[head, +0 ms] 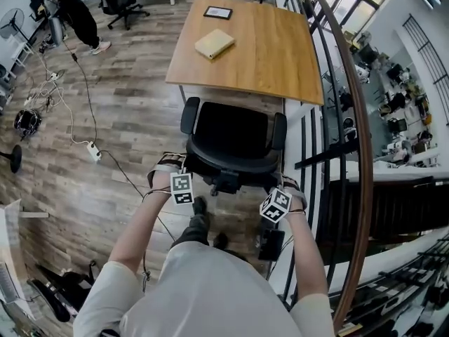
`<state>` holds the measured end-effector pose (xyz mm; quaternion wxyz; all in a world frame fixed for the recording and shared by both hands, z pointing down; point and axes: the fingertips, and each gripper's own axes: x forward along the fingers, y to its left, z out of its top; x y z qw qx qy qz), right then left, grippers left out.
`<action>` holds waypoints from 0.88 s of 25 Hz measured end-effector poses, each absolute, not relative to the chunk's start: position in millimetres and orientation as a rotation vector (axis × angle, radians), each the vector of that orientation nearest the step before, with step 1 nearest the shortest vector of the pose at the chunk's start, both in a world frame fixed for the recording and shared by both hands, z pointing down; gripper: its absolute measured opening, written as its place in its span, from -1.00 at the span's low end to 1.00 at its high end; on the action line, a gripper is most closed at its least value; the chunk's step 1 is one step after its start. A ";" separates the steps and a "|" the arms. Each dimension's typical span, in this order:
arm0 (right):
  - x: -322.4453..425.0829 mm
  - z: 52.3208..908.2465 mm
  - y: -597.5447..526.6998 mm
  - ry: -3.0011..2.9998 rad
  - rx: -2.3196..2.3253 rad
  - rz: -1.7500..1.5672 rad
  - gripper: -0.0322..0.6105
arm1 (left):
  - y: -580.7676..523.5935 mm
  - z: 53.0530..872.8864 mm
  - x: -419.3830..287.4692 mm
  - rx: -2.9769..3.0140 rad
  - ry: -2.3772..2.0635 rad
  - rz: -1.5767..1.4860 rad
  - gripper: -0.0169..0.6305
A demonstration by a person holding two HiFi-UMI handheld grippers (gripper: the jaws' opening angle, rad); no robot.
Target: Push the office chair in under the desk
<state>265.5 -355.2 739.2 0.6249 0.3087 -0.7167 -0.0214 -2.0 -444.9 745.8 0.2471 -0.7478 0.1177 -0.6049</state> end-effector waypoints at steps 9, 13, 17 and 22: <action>284.3 737.4 -429.7 -1.618 0.759 -0.040 -0.22 | -520.5 743.8 17.1 -2.043 0.279 -1.616 -0.43; 294.4 739.9 -455.9 -1.602 0.775 -0.046 -0.21 | -545.4 744.1 26.3 -2.051 0.267 -1.600 -0.43; 304.4 736.7 -487.0 -1.590 0.785 -0.052 -0.21 | -573.8 740.7 36.4 -2.051 0.259 -1.556 -0.43; 319.4 737.7 -520.1 -1.578 0.792 -0.052 -0.19 | -601.4 739.5 49.0 -2.059 0.259 -1.547 -0.44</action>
